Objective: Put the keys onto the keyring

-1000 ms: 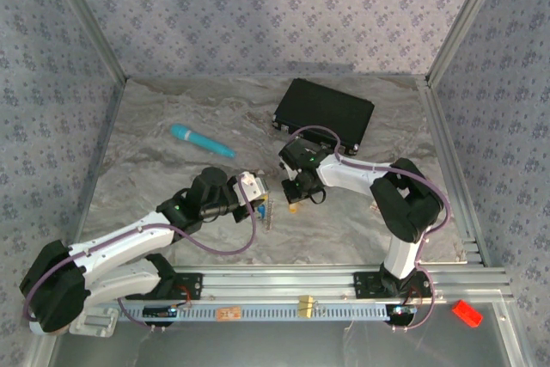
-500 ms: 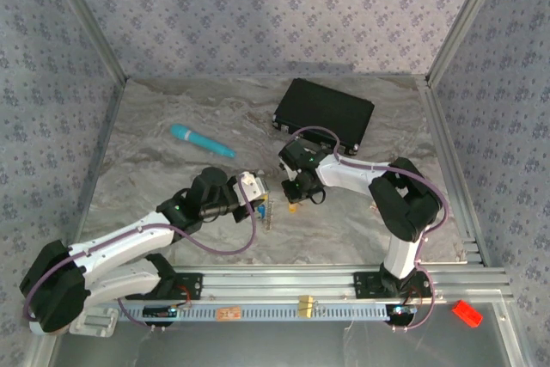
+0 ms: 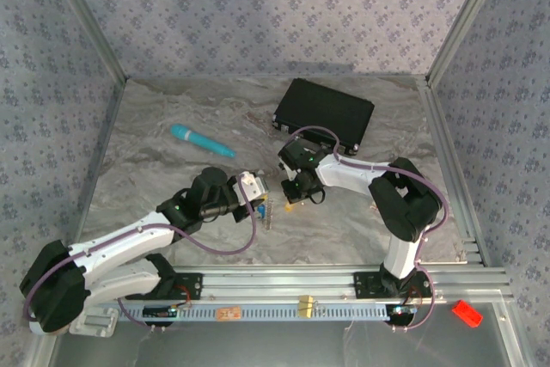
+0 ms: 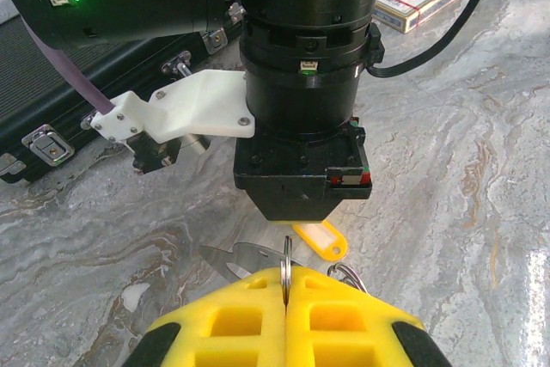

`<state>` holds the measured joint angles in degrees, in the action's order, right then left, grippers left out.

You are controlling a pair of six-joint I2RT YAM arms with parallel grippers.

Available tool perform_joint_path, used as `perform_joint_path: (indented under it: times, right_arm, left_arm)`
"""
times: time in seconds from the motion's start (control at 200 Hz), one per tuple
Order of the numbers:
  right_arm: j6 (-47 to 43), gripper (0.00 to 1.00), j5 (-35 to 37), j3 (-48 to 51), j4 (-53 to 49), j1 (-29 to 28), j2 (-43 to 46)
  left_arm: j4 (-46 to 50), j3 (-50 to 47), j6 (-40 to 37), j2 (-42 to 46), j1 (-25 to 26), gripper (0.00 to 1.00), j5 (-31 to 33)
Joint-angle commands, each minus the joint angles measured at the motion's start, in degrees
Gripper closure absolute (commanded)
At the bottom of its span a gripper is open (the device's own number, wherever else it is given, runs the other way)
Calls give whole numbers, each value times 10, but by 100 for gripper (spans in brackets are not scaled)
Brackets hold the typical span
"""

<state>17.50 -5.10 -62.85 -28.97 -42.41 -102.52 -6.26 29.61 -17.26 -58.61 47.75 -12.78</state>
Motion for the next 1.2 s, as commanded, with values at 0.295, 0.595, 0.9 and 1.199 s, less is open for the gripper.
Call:
perform_joint_path:
  times: [0.295,0.595,0.9,1.199]
  right_arm:
    - [-4,100,9,-18,-26,-5,-3]
    - [-12,100,63,20,-1,-16,114]
    - [-190,100,-31,236,229,-69,378]
    - [-249,100,-108,306,316,-87,467]
  left_arm:
    - [-10,-2,4,3,4,100,-2]
    - [-15,-5,11,4,3,100,-3]
    - [-63,-14,0,-7,6,100,-26]
    - [-100,-34,-36,11,21,100,-48]
